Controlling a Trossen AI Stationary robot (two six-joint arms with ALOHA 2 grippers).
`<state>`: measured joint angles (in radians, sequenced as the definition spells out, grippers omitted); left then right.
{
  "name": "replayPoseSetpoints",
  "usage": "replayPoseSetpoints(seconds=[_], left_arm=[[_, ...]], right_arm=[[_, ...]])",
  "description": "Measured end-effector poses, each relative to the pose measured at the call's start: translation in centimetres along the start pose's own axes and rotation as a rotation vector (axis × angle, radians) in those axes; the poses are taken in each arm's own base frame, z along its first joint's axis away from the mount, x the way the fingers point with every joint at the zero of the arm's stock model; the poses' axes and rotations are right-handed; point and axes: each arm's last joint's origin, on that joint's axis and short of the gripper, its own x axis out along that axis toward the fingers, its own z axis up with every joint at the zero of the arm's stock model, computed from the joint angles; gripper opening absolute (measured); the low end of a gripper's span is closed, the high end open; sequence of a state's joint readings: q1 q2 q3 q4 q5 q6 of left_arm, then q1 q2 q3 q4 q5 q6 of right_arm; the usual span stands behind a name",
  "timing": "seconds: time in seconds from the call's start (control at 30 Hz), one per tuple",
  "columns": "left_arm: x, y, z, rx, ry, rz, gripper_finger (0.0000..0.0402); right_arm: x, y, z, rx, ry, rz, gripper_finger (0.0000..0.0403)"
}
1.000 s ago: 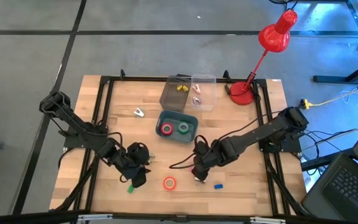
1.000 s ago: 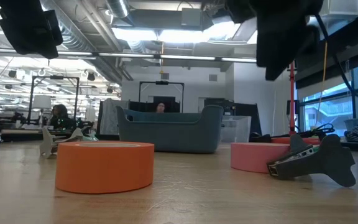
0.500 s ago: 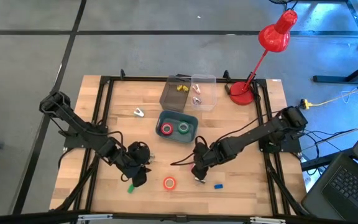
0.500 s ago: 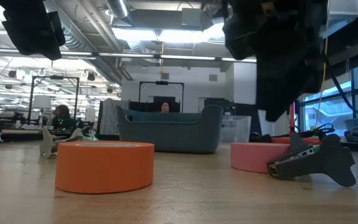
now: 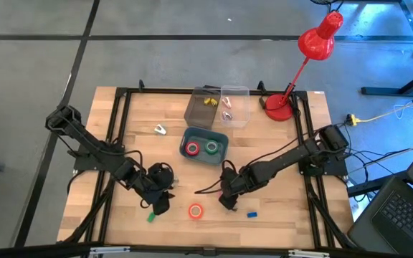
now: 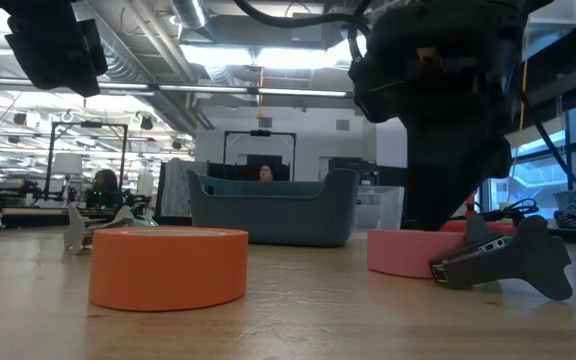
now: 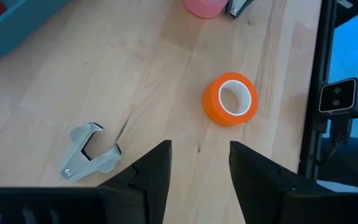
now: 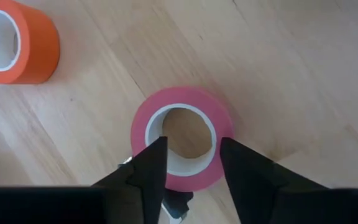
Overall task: Pick and place Stapler, Stapler remover, tape
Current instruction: Put the pink tape into the blue bin
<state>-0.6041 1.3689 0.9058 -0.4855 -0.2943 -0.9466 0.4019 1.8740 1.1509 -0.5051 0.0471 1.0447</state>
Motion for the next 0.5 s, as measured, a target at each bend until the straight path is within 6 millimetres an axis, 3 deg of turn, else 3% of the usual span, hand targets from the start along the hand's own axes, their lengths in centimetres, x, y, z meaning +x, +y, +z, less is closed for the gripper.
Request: replayPoseSetpoints(seconds=[0.2,0.5], left_arm=[[0.0,0.0,0.0,0.0,0.001,0.0,0.0148],[0.0,0.0,0.0,0.0,0.001,-0.001,0.0148]], right_arm=[[0.1,0.0,0.0,-0.03,-0.006,0.001,0.0112],[-0.9,1.2,1.0,-0.049,-0.003,-0.002,0.0122]])
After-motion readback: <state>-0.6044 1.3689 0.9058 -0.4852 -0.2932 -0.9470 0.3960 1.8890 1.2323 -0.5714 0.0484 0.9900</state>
